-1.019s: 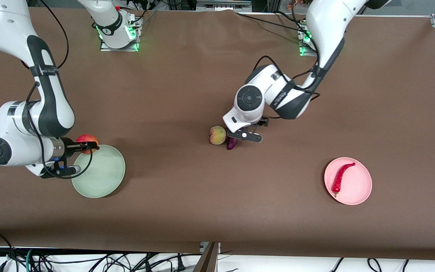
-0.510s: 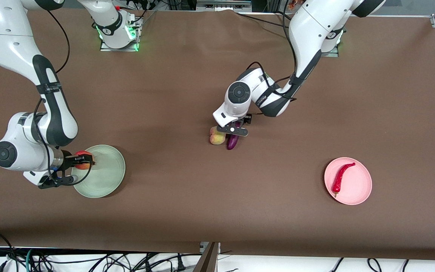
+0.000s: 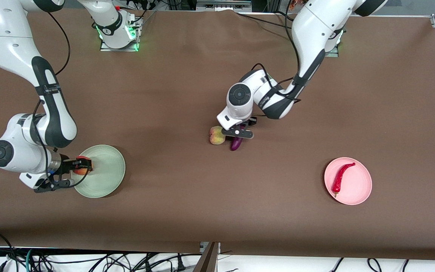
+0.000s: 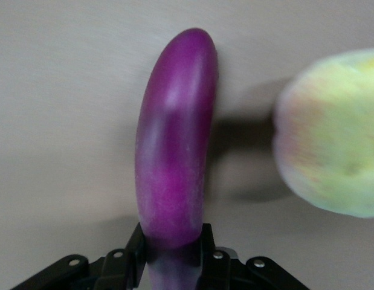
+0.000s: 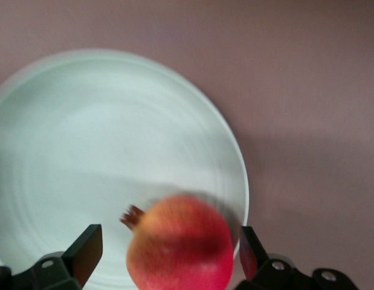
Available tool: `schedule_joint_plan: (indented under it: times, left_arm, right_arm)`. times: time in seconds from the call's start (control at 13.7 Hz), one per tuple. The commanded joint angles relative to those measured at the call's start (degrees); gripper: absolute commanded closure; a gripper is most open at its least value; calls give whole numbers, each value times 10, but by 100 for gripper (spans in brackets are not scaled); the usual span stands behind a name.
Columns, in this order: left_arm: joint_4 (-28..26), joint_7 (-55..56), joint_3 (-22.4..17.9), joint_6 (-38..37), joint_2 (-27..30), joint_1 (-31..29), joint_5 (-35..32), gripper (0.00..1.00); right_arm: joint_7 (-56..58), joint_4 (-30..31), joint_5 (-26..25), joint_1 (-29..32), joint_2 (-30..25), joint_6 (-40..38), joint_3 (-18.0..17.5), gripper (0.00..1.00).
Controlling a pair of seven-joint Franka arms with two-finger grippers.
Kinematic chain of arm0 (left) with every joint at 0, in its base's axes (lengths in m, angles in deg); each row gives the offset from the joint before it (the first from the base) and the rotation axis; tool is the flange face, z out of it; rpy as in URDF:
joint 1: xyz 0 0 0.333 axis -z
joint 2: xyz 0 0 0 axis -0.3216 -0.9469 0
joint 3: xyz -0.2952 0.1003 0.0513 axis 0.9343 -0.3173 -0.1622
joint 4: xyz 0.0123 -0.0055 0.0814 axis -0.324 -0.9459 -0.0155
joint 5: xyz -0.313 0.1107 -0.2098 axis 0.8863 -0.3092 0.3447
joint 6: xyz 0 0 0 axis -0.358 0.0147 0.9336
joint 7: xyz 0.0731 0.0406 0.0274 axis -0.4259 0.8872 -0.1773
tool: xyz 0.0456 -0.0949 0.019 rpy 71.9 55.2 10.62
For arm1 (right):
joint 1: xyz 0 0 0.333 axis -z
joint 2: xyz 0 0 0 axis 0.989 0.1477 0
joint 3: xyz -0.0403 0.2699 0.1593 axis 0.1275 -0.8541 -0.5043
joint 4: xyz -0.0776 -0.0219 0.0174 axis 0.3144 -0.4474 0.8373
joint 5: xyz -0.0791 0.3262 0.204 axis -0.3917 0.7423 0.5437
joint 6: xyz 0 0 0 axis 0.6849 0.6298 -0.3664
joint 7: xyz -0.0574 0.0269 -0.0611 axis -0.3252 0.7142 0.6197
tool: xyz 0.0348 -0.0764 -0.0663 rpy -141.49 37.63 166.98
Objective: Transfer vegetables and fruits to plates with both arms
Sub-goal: 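Place the pomegranate on the green plate while the left gripper grasps the eggplant, then move the eggplant to the pink plate while the right gripper takes the apple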
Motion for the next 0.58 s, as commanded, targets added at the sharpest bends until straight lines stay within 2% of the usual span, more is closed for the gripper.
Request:
schedule_joint_plan:
  times: [0.0,0.22,0.36,0.51]
  left_arm:
    - [13,-23,0,-87,52,-37,-13,94]
    - [58,-61,-5,-187,66,-104,-29,94]
    - [72,-111,-5,-191,66,-146,-60,94]
    - [76,-160,-8,-188,66,-192,-124,94]
  right_arm:
    - [-2,-30,9,-3,-27,-27,-36,0]
    - [-105,-56,8,-31,-30,-66,-60,0]
    - [-210,-57,9,-74,-30,-67,-64,0]
    - [-345,-57,9,-136,-30,-62,-64,0]
